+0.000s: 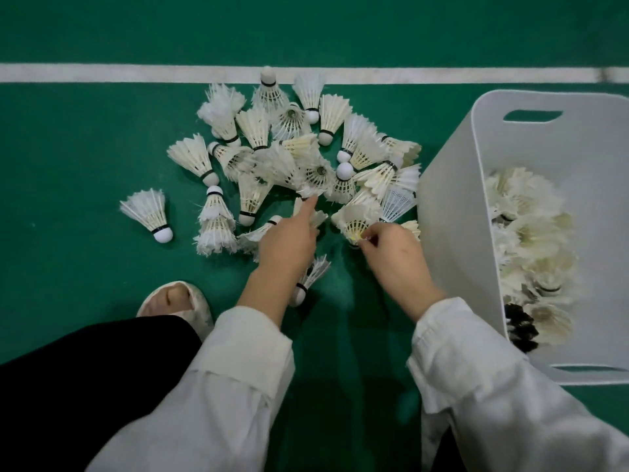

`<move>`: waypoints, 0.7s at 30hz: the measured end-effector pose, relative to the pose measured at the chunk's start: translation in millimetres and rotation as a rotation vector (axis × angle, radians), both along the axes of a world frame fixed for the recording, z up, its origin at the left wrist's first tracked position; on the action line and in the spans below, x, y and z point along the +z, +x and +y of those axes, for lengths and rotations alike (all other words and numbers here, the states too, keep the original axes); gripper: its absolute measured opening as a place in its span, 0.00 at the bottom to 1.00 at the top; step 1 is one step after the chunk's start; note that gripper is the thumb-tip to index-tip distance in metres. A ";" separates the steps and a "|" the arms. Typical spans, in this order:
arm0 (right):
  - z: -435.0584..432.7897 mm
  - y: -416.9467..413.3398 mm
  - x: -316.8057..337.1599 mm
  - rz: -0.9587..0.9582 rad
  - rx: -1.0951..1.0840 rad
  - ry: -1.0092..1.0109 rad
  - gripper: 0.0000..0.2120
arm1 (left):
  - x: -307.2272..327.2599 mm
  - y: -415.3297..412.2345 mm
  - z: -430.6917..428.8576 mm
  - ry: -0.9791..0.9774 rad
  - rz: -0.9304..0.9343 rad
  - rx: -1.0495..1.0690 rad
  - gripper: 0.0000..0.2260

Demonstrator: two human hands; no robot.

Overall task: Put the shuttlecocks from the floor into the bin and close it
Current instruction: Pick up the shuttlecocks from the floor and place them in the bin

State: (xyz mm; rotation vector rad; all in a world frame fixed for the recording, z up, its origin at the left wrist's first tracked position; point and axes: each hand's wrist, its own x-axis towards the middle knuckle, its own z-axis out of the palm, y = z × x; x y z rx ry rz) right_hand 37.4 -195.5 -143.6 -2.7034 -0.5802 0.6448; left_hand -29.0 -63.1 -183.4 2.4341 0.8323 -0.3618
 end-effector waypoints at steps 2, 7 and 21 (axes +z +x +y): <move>-0.6 3.1 3.5 -0.041 0.039 -0.009 0.11 | -2.6 4.7 -0.8 0.024 0.038 -0.040 0.19; -1.4 9.6 21.7 -0.122 0.177 -0.010 0.11 | 17.8 12.2 -4.6 0.093 -0.019 0.043 0.08; -84.1 96.7 189.5 -0.404 0.387 0.078 0.10 | 169.8 55.7 -50.2 -0.043 -0.646 0.055 0.06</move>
